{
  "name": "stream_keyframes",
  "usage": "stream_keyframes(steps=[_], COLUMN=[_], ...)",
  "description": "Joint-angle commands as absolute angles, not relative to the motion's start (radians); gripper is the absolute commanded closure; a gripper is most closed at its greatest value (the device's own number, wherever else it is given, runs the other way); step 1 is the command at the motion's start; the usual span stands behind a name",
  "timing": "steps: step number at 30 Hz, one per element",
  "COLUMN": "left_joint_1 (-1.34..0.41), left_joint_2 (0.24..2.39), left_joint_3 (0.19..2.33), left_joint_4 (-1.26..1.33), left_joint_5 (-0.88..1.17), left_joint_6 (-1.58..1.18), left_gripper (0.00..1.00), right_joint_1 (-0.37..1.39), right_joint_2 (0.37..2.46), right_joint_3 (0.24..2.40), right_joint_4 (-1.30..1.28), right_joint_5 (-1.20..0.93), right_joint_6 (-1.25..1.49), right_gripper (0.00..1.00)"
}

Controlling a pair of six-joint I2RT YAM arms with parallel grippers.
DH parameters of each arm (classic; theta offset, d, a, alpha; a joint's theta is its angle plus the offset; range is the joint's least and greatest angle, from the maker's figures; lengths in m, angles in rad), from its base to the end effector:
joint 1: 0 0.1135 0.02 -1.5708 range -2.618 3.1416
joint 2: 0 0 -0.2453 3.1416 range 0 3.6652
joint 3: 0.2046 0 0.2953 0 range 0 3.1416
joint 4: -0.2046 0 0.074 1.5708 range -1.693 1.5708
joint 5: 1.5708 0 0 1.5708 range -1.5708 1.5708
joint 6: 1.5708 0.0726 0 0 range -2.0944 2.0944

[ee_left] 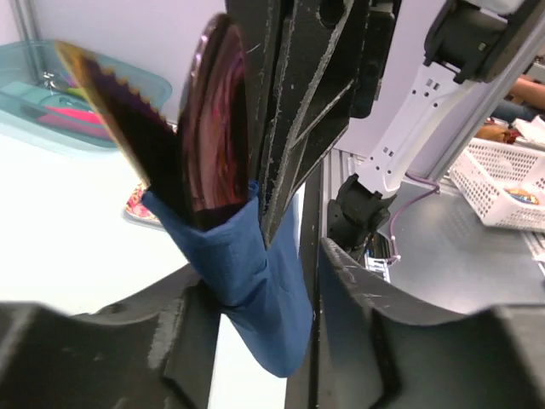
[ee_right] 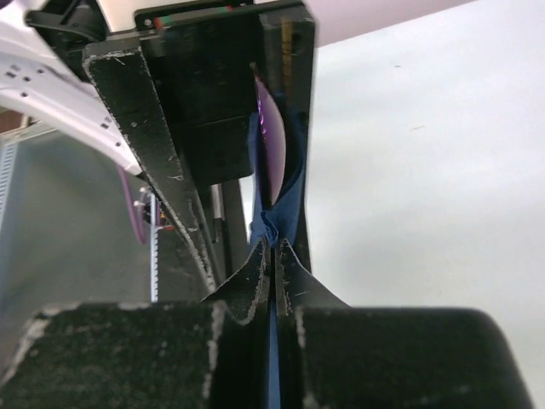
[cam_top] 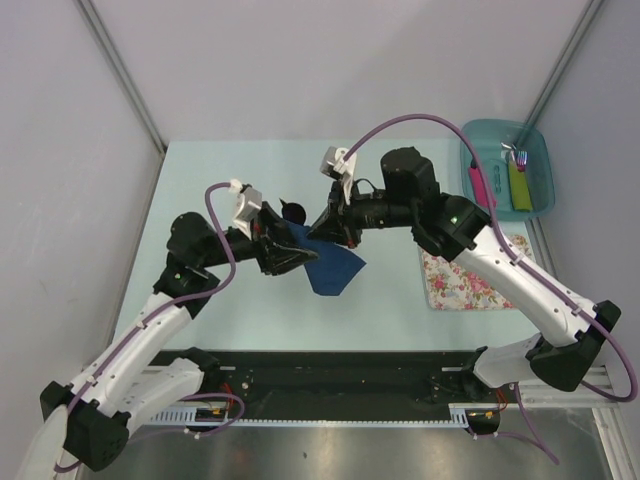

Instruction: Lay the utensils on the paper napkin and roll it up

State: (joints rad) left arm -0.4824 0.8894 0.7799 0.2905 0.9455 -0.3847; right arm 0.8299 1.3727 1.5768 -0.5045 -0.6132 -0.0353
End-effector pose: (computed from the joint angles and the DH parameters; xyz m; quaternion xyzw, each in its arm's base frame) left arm 0.2155 -0.1793 0.3530 0.3772 0.5523 -0.5519 0.4981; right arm 0.2190 0.3013 0.4319 -0.4843 0.6216 0.4429 0.4276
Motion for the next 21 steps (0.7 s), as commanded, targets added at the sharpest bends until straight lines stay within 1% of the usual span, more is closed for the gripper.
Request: stream_keyframes(steps=[1, 2, 4, 5, 6, 7, 10, 13, 14, 16, 17, 18, 20, 21], left_joint_1=[-0.492, -0.492, -0.492, -0.492, -0.491, -0.492, -0.491, -0.485, -0.483, -0.476, -0.471, -0.457, -0.437, -0.417], left_joint_2=[0.885, 0.885, 0.887, 0.891, 0.894, 0.897, 0.902, 0.907, 0.913, 0.914, 0.911, 0.910, 0.908, 0.910], left_joint_3=[0.793, 0.789, 0.787, 0.787, 0.788, 0.792, 0.795, 0.796, 0.795, 0.792, 0.790, 0.788, 0.784, 0.784], left_joint_4=[0.330, 0.325, 0.325, 0.325, 0.325, 0.327, 0.328, 0.356, 0.377, 0.412, 0.420, 0.442, 0.478, 0.495], left_joint_5=[0.914, 0.910, 0.904, 0.904, 0.900, 0.902, 0.903, 0.935, 0.960, 1.003, 1.015, 1.026, 1.063, 1.075], left_joint_6=[-0.399, -0.402, -0.406, -0.413, -0.416, -0.416, -0.416, -0.432, -0.443, -0.460, -0.462, -0.465, -0.501, -0.517], left_gripper=[0.55, 0.61, 0.67, 0.76, 0.81, 0.90, 1.00, 1.00, 1.00, 1.00, 1.00, 1.00, 1.00, 1.00], right_joint_1=[0.839, 0.841, 0.850, 0.850, 0.851, 0.851, 0.851, 0.851, 0.845, 0.828, 0.803, 0.786, 0.738, 0.729], right_joint_2=[1.321, 1.318, 1.309, 1.307, 1.305, 1.299, 1.287, 1.276, 1.278, 1.276, 1.272, 1.269, 1.256, 1.249], right_joint_3=[1.589, 1.583, 1.578, 1.577, 1.575, 1.569, 1.557, 1.546, 1.546, 1.546, 1.548, 1.549, 1.549, 1.545], right_joint_4=[-0.431, -0.422, -0.414, -0.414, -0.416, -0.410, -0.400, -0.400, -0.405, -0.426, -0.436, -0.446, -0.495, -0.520], right_joint_5=[-0.496, -0.477, -0.457, -0.459, -0.457, -0.460, -0.463, -0.479, -0.485, -0.511, -0.523, -0.550, -0.583, -0.616], right_joint_6=[-0.052, -0.052, -0.057, -0.060, -0.058, -0.054, -0.045, -0.043, -0.041, -0.038, -0.037, -0.038, -0.064, -0.081], right_gripper=[1.00, 1.00, 1.00, 1.00, 1.00, 1.00, 1.00, 1.00, 0.82, 0.53, 0.30, 0.24, 0.16, 0.16])
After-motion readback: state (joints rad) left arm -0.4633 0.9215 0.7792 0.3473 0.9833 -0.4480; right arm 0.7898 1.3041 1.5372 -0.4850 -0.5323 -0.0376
